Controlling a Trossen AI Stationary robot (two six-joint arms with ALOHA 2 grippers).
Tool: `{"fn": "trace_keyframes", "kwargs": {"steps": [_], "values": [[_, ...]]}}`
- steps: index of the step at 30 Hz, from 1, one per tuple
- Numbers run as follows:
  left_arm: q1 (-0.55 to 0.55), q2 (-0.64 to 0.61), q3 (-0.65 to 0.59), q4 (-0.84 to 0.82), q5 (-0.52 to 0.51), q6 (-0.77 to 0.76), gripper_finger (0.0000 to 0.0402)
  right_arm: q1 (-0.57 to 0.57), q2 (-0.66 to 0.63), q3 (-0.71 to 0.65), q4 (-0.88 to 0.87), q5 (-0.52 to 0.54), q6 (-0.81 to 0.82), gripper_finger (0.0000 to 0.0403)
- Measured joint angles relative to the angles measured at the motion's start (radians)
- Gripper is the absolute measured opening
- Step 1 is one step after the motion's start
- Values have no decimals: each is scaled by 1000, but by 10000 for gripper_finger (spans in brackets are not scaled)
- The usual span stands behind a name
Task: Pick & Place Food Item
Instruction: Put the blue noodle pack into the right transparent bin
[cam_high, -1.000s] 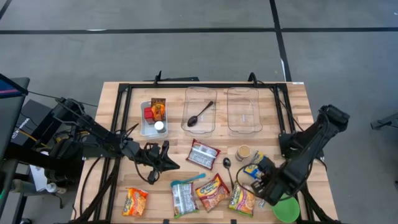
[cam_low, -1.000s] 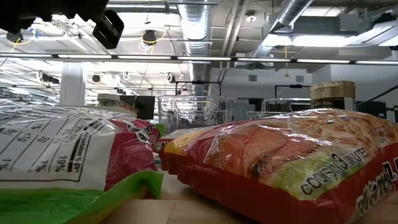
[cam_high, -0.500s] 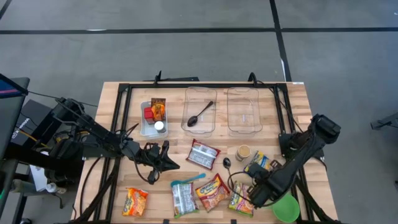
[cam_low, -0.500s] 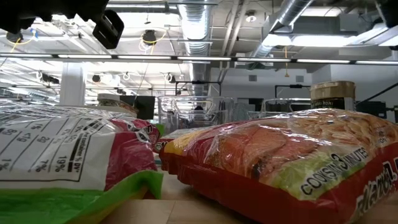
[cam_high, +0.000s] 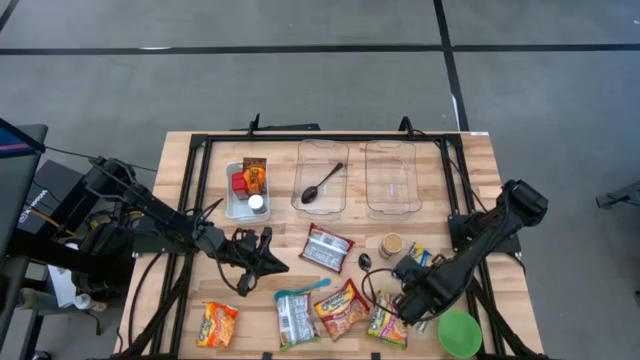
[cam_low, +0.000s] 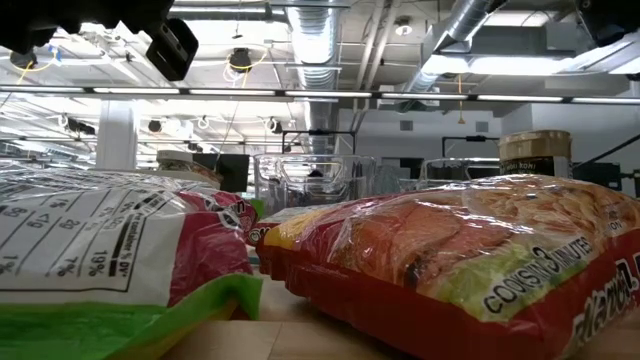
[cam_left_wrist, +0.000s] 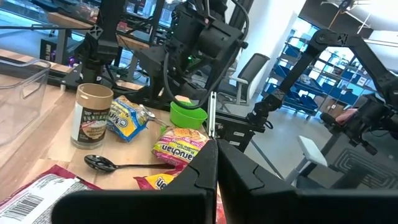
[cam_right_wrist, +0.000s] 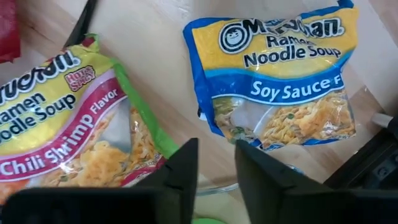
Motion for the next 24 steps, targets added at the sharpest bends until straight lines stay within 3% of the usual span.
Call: {"fn": "trace_keyframes", "kwargs": {"steps": [6,10,15,24], "values": [[0,0,0,0,0,0,0,0,8,0,-4,-13,0,199],[0,0,0,0,0,0,0,-1,8,0,-20,-12,6,237],[0,0,0,0,0,0,0,-5,8,-19,-6,-9,8,242],[0,0,0,0,0,0,0,-5,8,-91,80,-10,8,218]]}}
